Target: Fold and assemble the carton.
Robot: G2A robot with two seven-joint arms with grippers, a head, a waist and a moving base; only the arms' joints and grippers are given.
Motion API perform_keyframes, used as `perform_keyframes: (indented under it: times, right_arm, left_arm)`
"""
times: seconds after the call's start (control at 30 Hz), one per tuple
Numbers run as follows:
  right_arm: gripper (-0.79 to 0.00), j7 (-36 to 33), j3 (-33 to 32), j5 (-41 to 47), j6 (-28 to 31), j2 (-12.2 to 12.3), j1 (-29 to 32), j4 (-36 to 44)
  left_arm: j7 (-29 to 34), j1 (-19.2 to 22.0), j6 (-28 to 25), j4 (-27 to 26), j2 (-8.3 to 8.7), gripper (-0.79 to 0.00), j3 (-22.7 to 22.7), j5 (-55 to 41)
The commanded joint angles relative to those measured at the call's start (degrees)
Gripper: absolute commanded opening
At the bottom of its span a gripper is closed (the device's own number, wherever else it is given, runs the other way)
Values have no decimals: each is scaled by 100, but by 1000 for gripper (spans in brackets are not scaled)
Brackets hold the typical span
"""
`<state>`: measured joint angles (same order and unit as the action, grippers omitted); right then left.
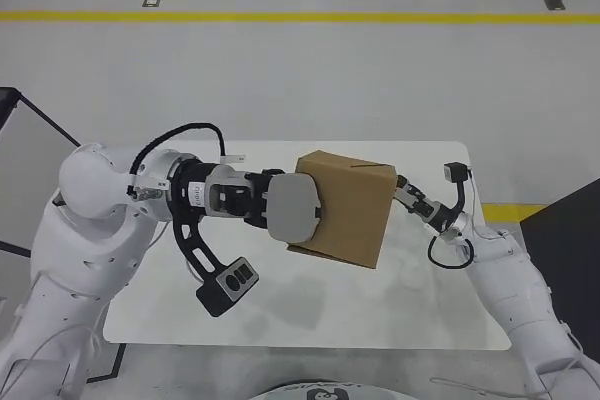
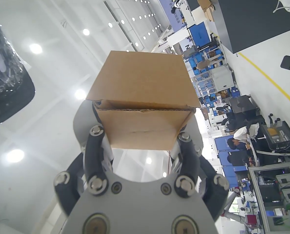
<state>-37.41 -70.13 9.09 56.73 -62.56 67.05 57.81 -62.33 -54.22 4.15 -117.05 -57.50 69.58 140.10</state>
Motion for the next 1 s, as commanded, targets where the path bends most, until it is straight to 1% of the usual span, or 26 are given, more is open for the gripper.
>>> perform_keyframes:
  times: [0.0,0.03,0.2,0.5,0.67,0.87,0.97]
  right_arm:
    - [0,0,0,0,0,0,0,0]
    - [0,0,0,0,0,0,0,0]
    - [0,0,0,0,0,0,0,0]
    - [0,0,0,0,0,0,0,0]
    - [0,0,0,0,0,0,0,0]
    - [0,0,0,0,0,0,0,0]
    - [0,0,0,0,0,0,0,0]
  left_arm:
    - [106,-21,184,-69,-4,-785,26,80]
    - [187,-48,354,-53,-11,-785,46,69]
    - [151,-19,1088,32,-9,-785,180,463]
    - [-83,10,2150,257,5,-785,267,1265]
    - [-52,71,2402,175,9,-785,292,1532]
    - [33,82,2620,144,8,-785,297,1492]
    - [38,84,2646,153,12,-785,304,1448]
